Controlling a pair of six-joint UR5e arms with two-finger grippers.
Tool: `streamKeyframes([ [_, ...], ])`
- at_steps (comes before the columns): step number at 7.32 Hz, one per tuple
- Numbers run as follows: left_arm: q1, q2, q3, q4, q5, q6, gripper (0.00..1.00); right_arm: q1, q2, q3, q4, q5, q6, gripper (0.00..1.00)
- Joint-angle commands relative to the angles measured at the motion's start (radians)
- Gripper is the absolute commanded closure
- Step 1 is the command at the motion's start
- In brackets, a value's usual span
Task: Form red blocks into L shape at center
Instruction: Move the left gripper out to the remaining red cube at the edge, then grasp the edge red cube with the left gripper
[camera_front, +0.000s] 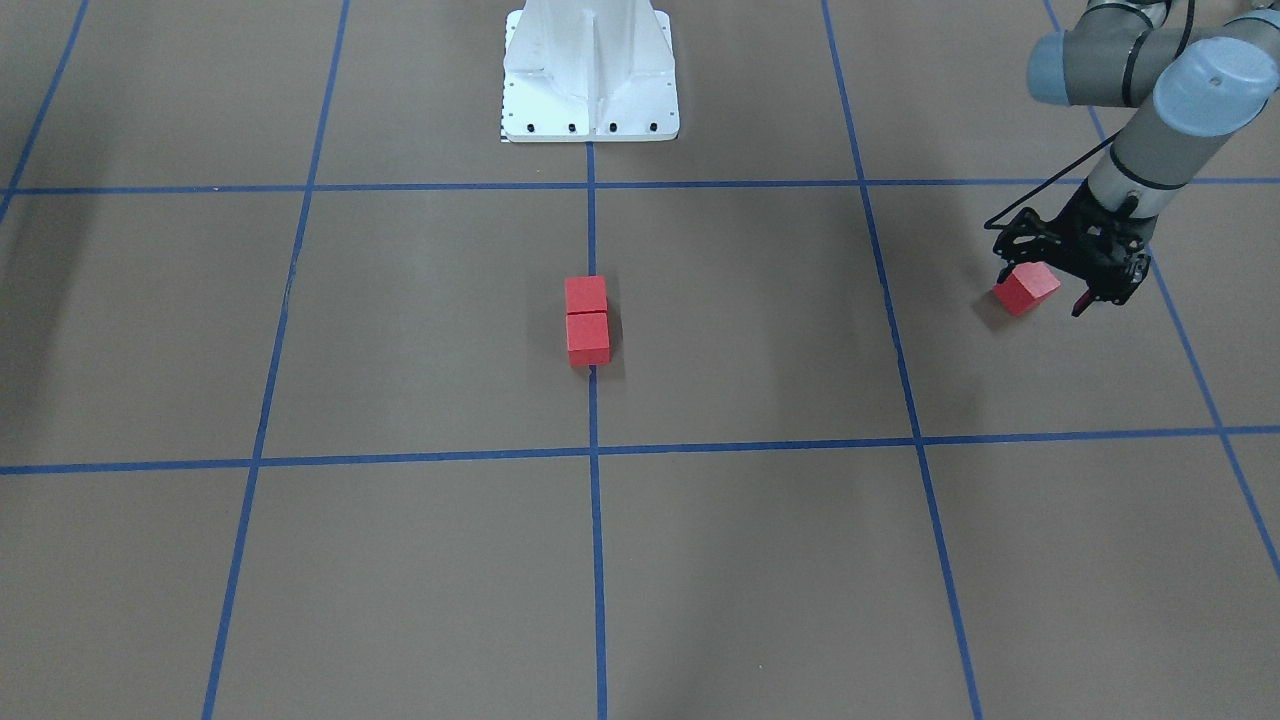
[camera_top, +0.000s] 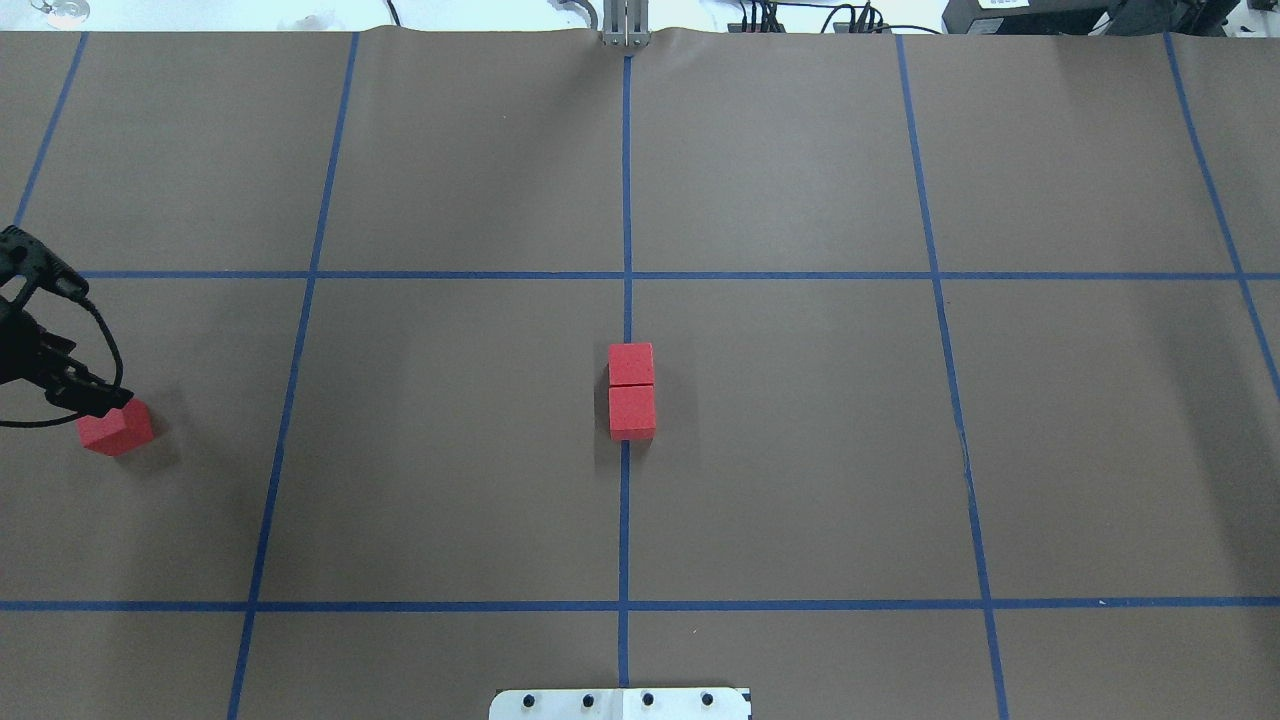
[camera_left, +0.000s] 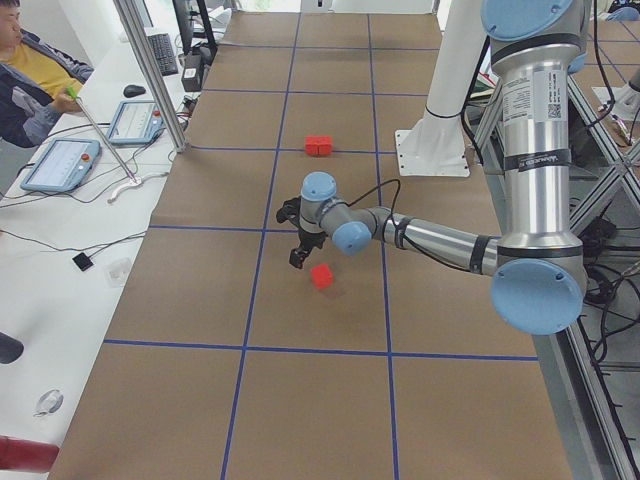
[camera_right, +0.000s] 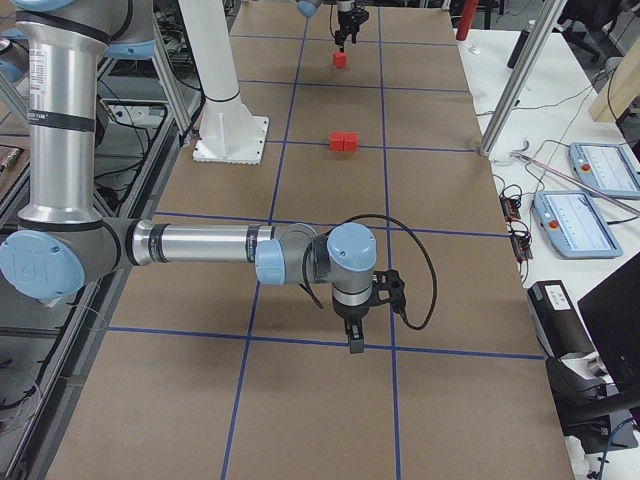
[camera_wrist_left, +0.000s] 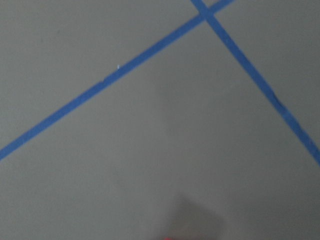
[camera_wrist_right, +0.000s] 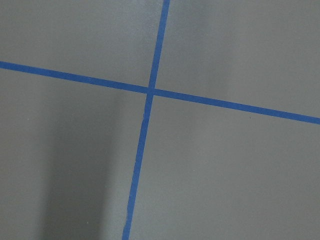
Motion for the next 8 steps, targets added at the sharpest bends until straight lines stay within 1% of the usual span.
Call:
streamKeyframes([
  [1,0.011,0.040,0.085,-0.193,-0.021,0.023,0.01,0.000,0.001,0.000,0.000,-0.001,0.000,0.01],
  [2,0.017,0.029,0.110,-0.218,-0.026,0.049,0.02,0.000,0.001,0.000,0.000,-0.002,0.000,0.01],
  [3,0.018,0.031,0.114,-0.220,-0.027,0.124,0.07,0.000,0.001,0.000,0.000,-0.002,0.000,0.01],
  [4,0.018,0.028,0.114,-0.215,-0.081,0.164,0.06,0.000,0.001,0.000,0.000,-0.002,0.000,0.01],
  [5,0.018,0.029,0.112,-0.220,-0.107,0.167,0.02,0.000,0.001,0.000,0.000,-0.002,0.000,0.01],
  [7,0.019,0.035,0.123,-0.220,-0.103,0.266,0.02,0.000,0.001,0.000,0.000,-0.002,0.000,0.01],
  [8,0.019,0.035,0.129,-0.220,-0.101,0.270,0.02,0.000,0.001,0.000,0.000,-0.002,0.000,0.01],
])
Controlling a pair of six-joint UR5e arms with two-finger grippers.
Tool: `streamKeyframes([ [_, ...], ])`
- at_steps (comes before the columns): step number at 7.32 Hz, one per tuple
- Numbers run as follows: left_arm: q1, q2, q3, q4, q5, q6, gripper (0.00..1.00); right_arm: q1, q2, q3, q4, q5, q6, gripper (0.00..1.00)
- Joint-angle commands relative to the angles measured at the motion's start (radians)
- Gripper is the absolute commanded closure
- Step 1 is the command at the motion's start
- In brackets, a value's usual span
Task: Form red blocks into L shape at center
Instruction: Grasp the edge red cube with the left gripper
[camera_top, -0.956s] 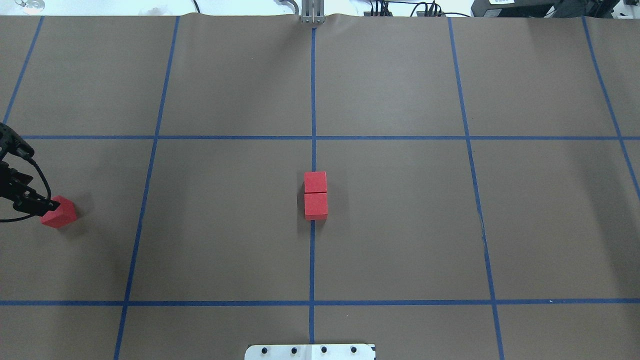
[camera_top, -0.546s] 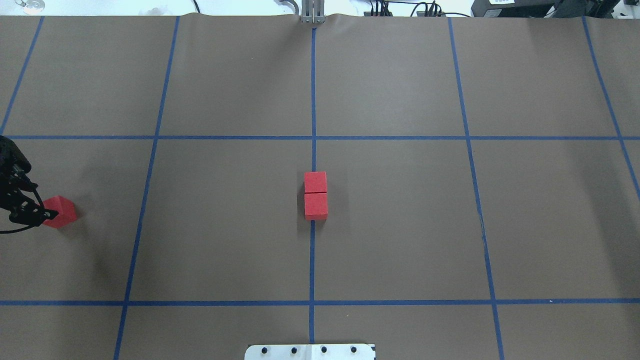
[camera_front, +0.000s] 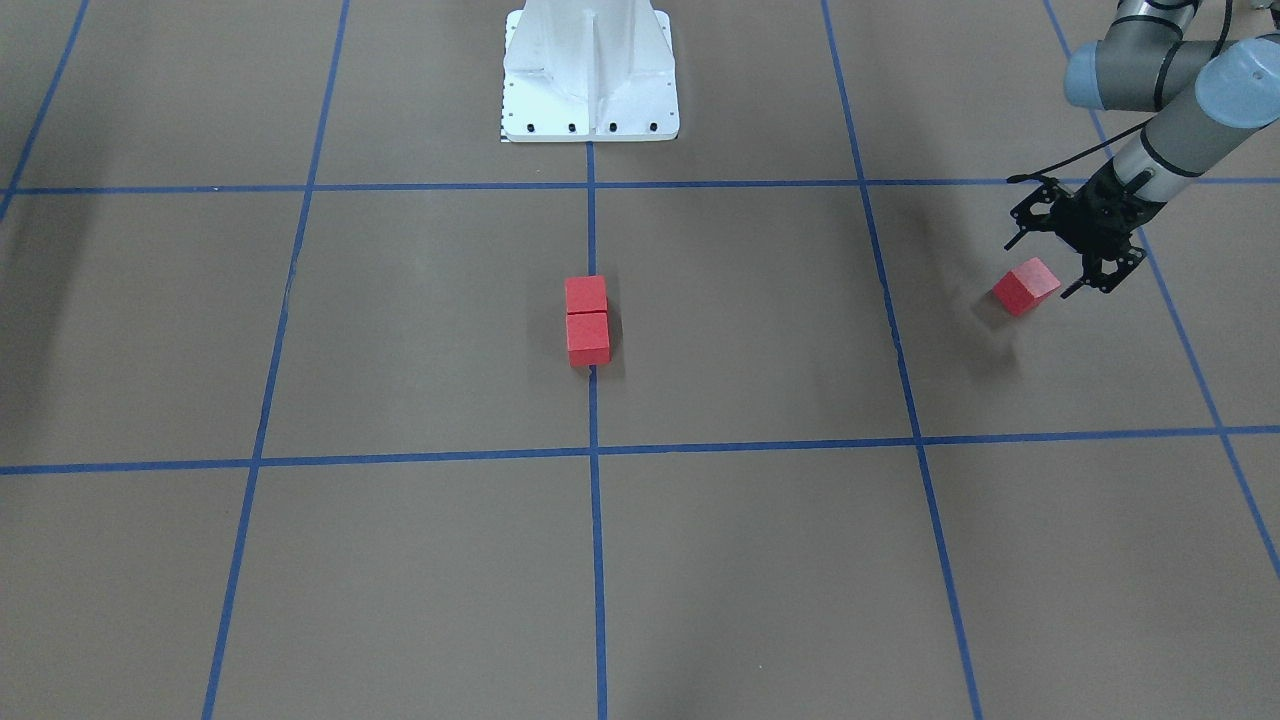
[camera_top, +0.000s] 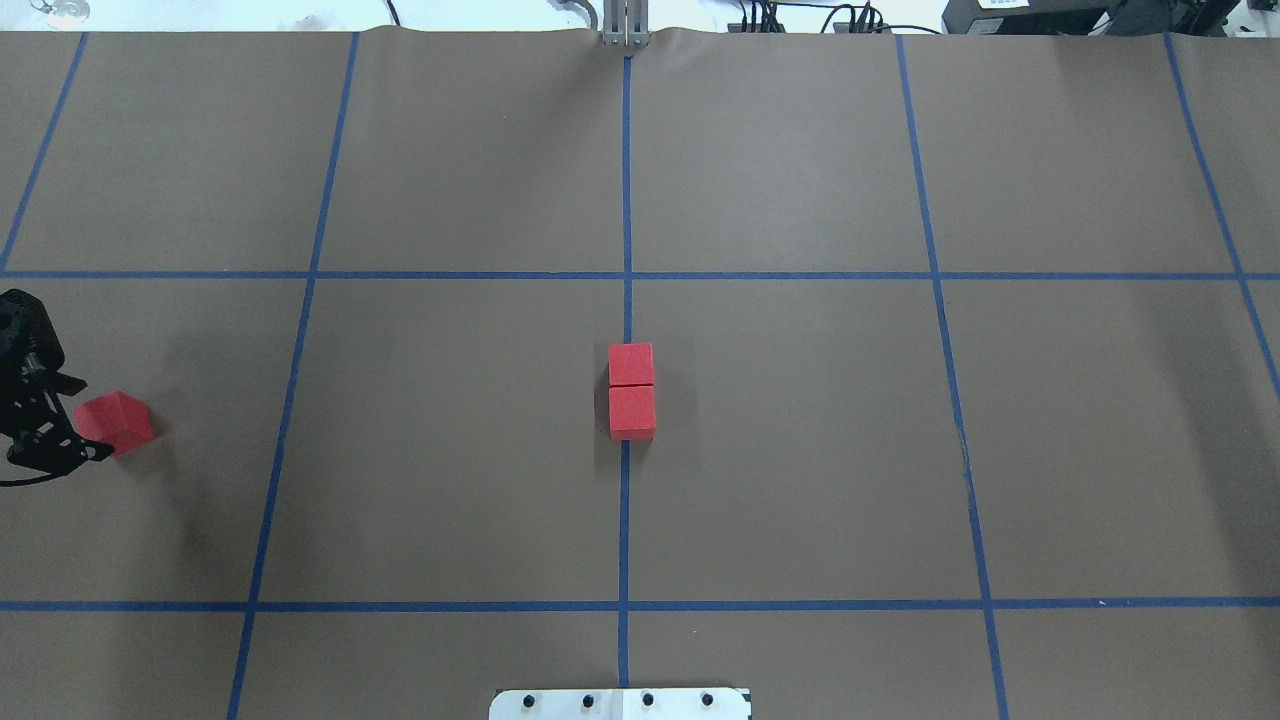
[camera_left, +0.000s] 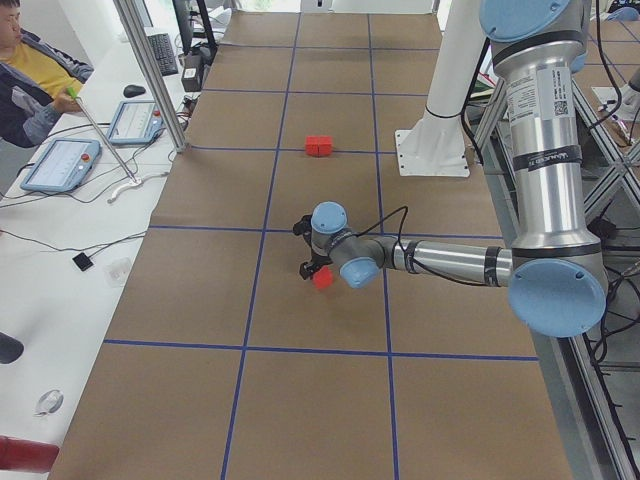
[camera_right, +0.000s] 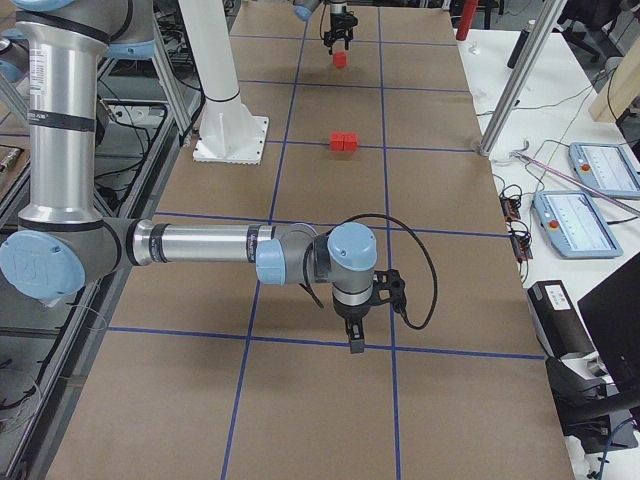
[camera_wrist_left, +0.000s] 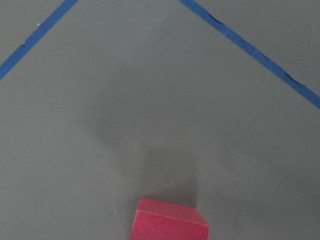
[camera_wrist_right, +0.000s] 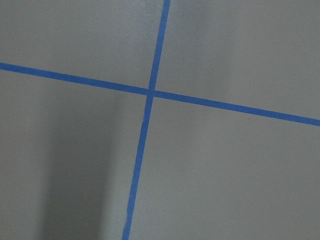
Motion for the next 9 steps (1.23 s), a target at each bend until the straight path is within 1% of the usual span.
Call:
streamKeyframes([
  [1,0.000,-0.004,0.016,0.001,0.007,0.033,0.02,0.000,0.000,0.000,0.000,0.000,0.000,0.01],
  [2,0.003,-0.013,0.025,0.001,0.022,0.031,0.02,0.000,0.000,0.000,0.000,0.000,0.000,0.01],
  [5,0.008,-0.030,0.051,0.001,0.024,0.033,0.02,0.000,0.000,-0.002,0.000,0.000,0.000,0.01],
  [6,0.013,-0.036,0.059,0.001,0.024,0.031,0.11,0.000,0.000,-0.002,0.000,0.000,0.000,0.01],
  [7,0.013,-0.037,0.060,0.001,0.022,0.033,0.45,0.000,0.000,0.000,0.000,0.000,0.000,0.01],
  [8,0.013,-0.037,0.060,0.003,0.022,0.031,0.73,0.000,0.000,0.000,0.000,0.000,0.000,0.01],
  [9,0.013,-0.037,0.059,0.003,0.017,0.031,0.90,0.000,0.000,0.000,0.000,0.000,0.001,0.01],
])
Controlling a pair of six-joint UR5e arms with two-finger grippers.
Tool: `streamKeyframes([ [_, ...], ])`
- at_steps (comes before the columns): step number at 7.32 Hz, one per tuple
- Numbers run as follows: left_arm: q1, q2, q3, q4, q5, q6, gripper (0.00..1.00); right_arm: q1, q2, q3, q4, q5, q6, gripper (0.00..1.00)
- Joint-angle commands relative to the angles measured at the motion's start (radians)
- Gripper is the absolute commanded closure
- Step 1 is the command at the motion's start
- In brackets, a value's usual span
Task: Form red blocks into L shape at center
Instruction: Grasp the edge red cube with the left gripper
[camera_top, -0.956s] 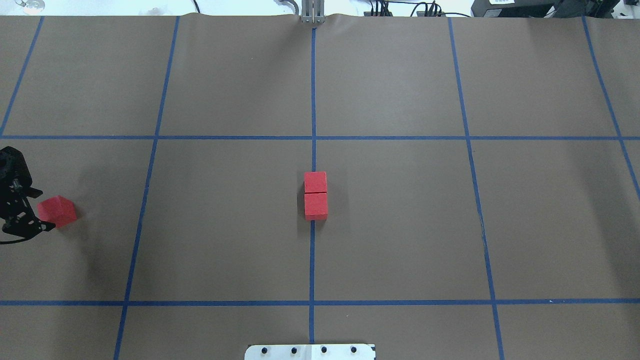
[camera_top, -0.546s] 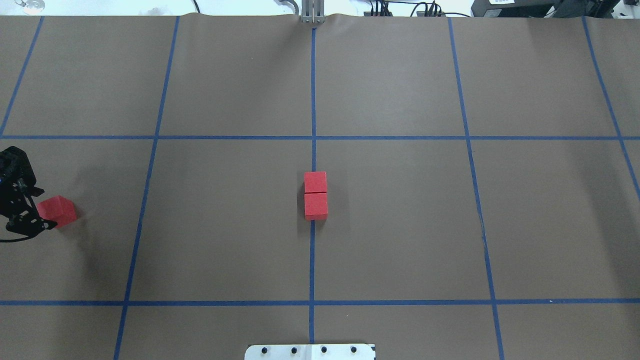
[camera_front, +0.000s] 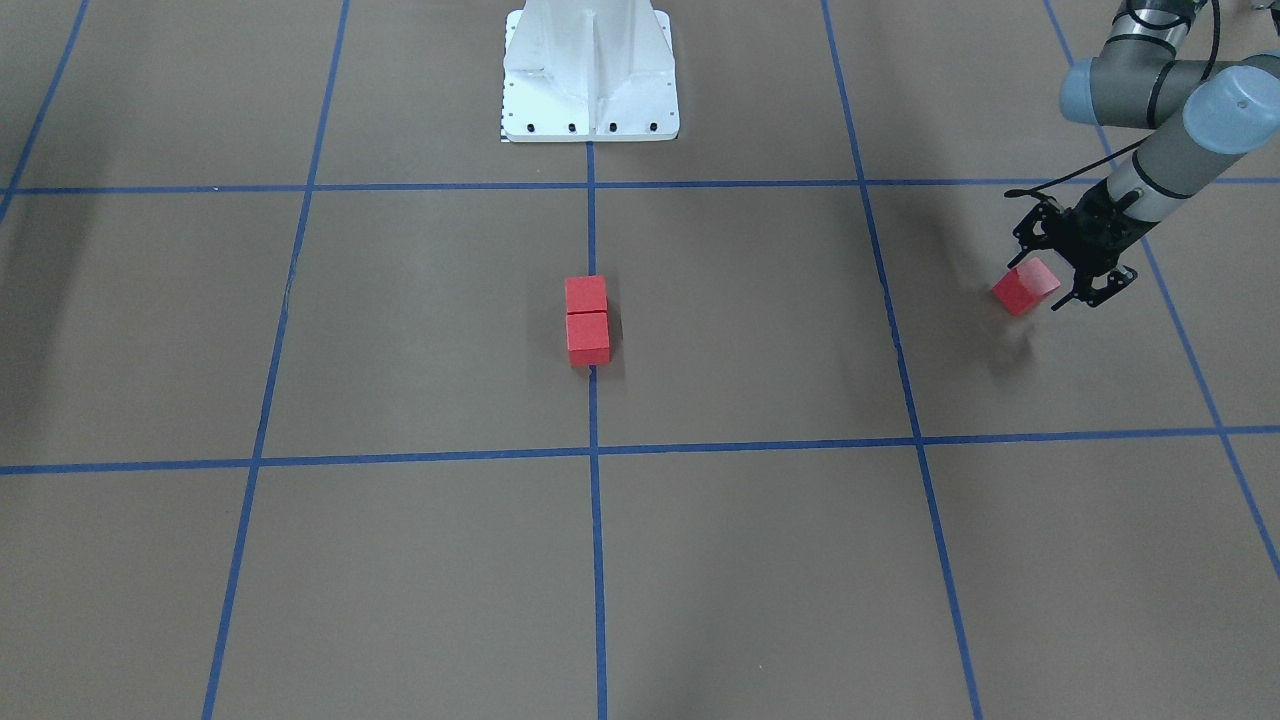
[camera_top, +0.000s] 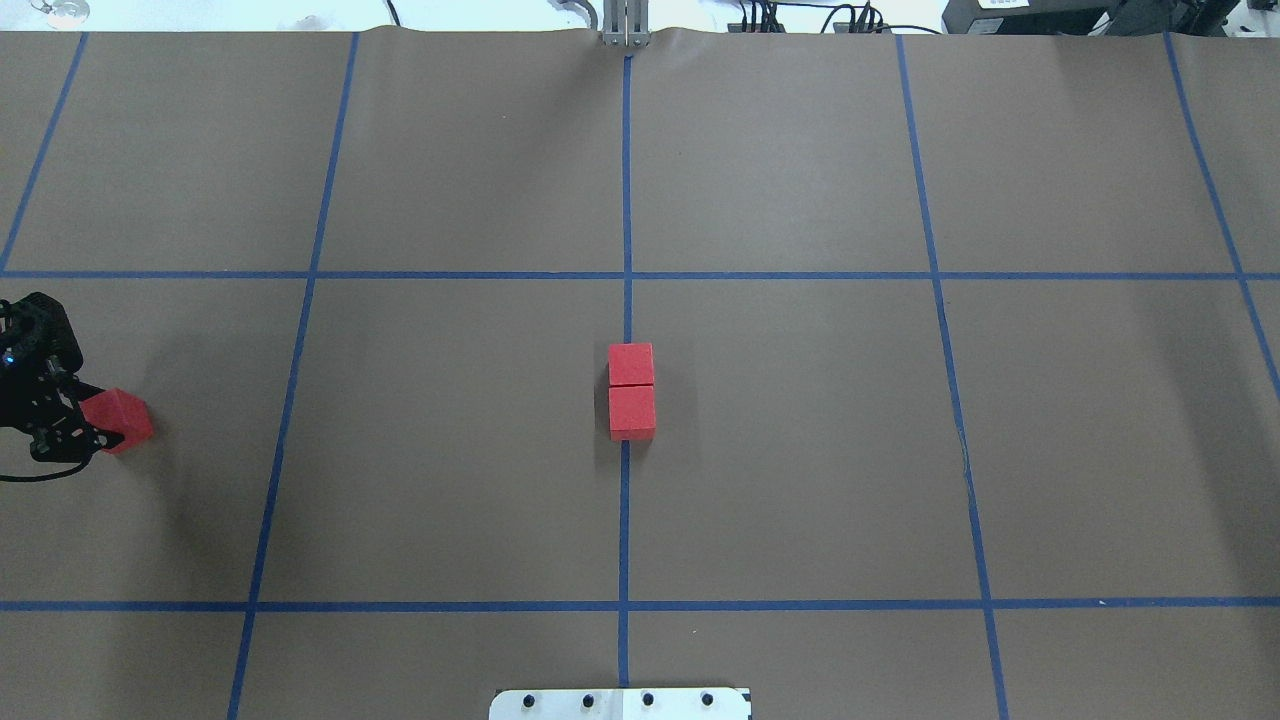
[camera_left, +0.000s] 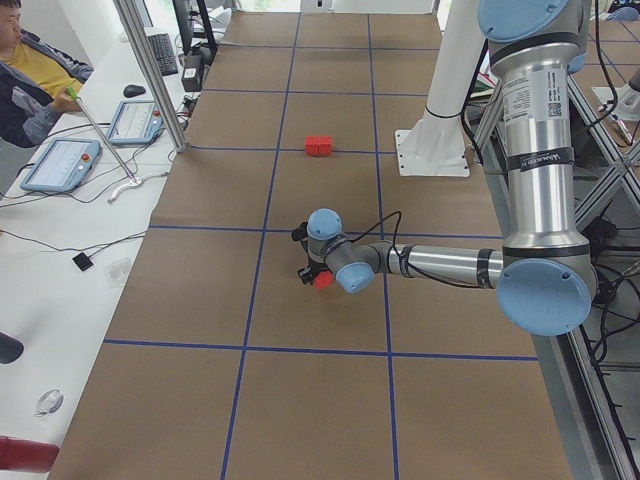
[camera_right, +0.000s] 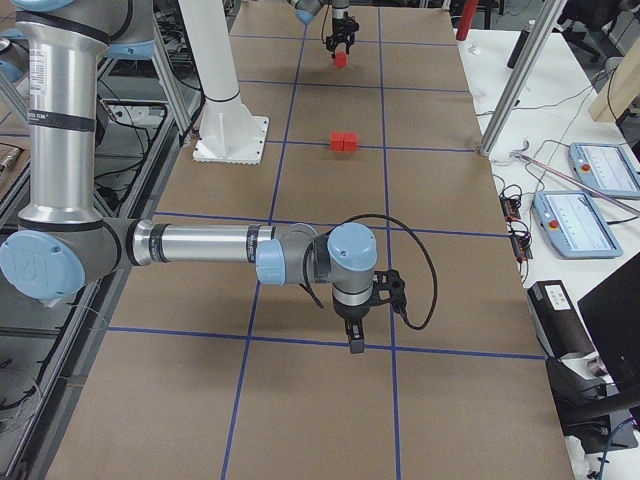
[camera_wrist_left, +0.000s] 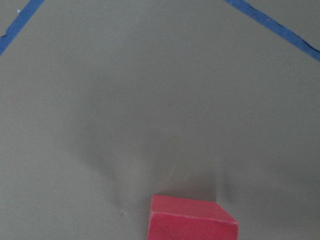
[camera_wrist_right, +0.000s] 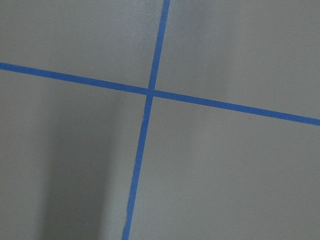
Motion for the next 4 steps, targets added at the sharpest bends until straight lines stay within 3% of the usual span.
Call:
streamKeyframes([
  [1,-0.001,-0.007,-0.015,0.013,-0.025,-0.008,1.00,0.000,0.000,0.000,0.000,0.000,0.001,0.01],
  [2,-0.004,-0.043,-0.032,0.059,-0.094,-0.008,1.00,0.000,0.000,0.000,0.000,0.000,0.000,0.01],
  [4,-0.010,-0.187,-0.080,0.242,-0.104,-0.002,1.00,0.000,-0.001,0.000,0.000,0.000,0.000,0.01],
])
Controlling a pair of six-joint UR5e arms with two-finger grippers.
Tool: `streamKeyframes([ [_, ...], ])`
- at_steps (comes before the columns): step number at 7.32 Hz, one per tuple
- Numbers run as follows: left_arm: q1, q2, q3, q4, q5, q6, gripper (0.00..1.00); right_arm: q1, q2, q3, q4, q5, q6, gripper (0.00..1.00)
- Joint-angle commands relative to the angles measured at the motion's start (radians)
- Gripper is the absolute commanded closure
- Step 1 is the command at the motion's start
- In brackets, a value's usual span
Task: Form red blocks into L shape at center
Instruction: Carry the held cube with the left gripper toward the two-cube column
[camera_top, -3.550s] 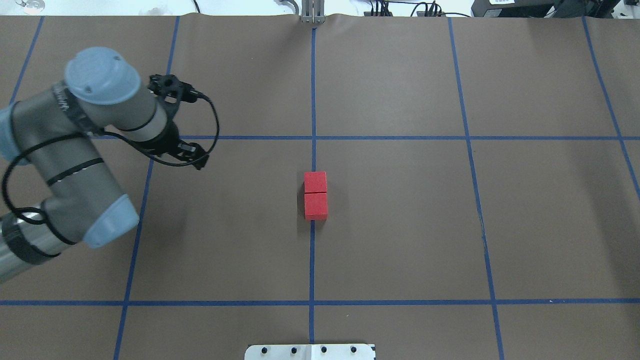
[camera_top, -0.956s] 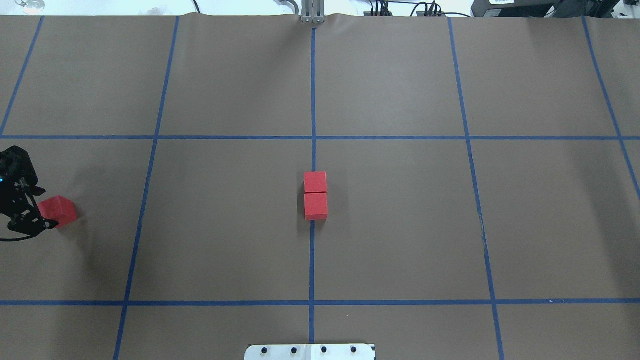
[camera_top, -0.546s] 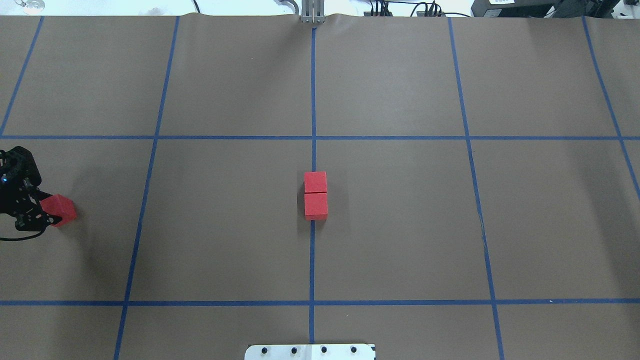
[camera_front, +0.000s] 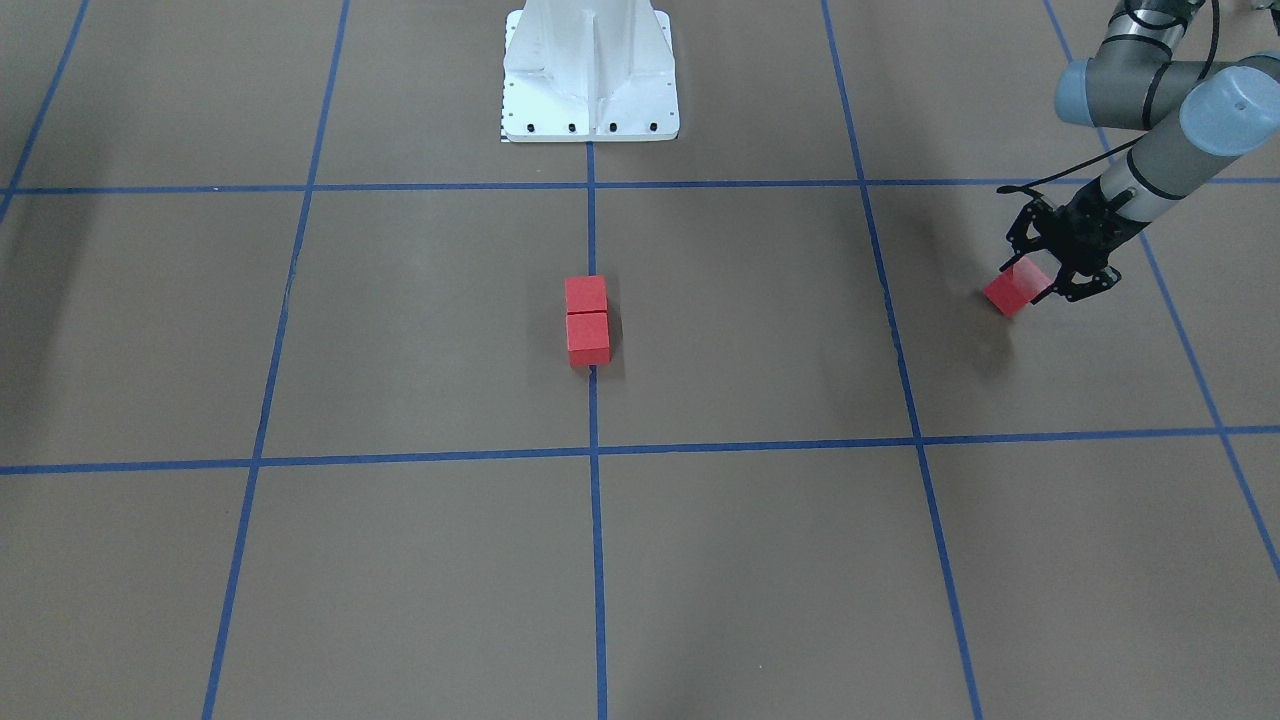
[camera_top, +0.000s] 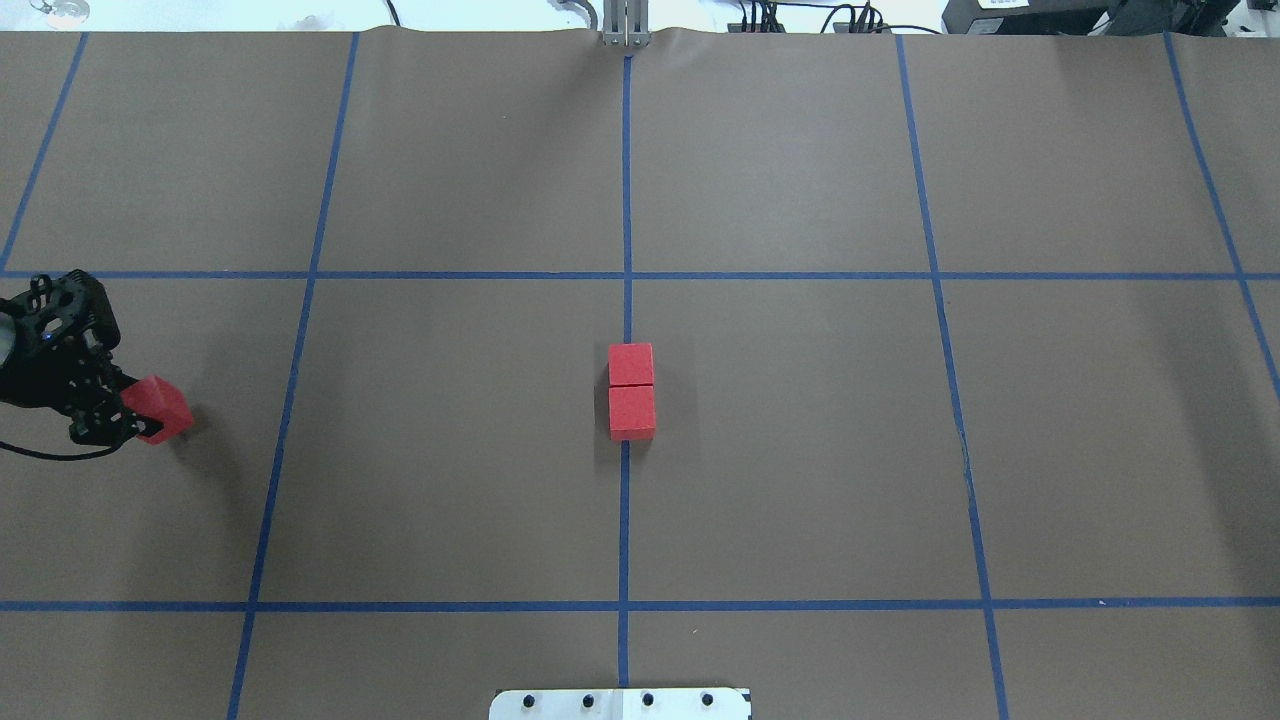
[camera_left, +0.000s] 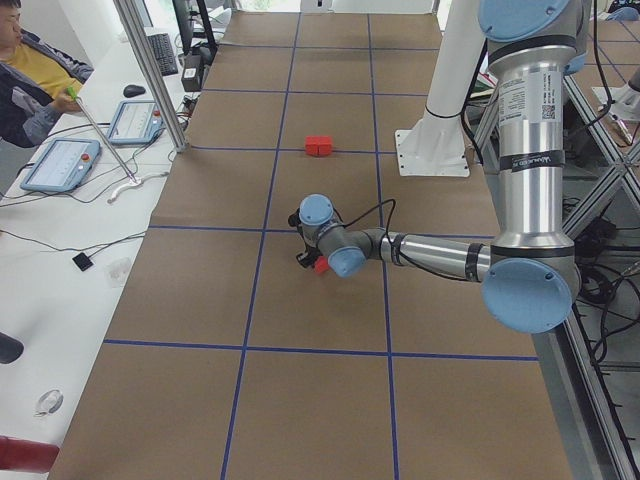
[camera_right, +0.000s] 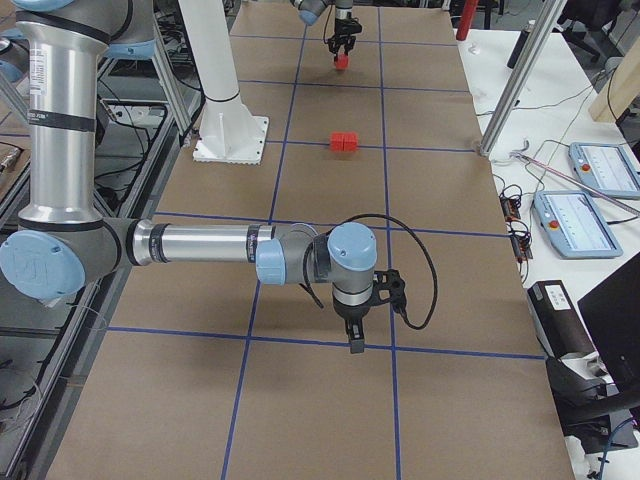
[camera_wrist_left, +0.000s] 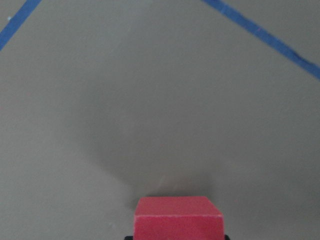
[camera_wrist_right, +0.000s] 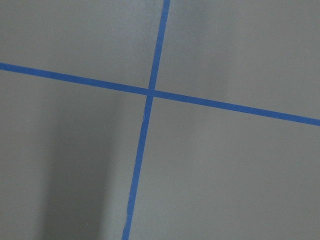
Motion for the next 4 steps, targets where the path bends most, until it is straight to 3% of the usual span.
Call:
streamKeyframes([
  [1,0.000,-0.143,-0.029,0.115,0.010,0.004,1.00,0.000,-0.001,0.000,0.000,0.000,0.001,0.01],
  [2,0.009,-0.196,-0.029,0.140,0.028,0.006,1.00,0.000,-0.002,0.000,0.000,0.000,0.001,0.01],
  [4,0.030,-0.412,-0.031,0.360,0.028,0.004,1.00,0.000,-0.001,-0.002,-0.002,0.000,0.001,0.01],
])
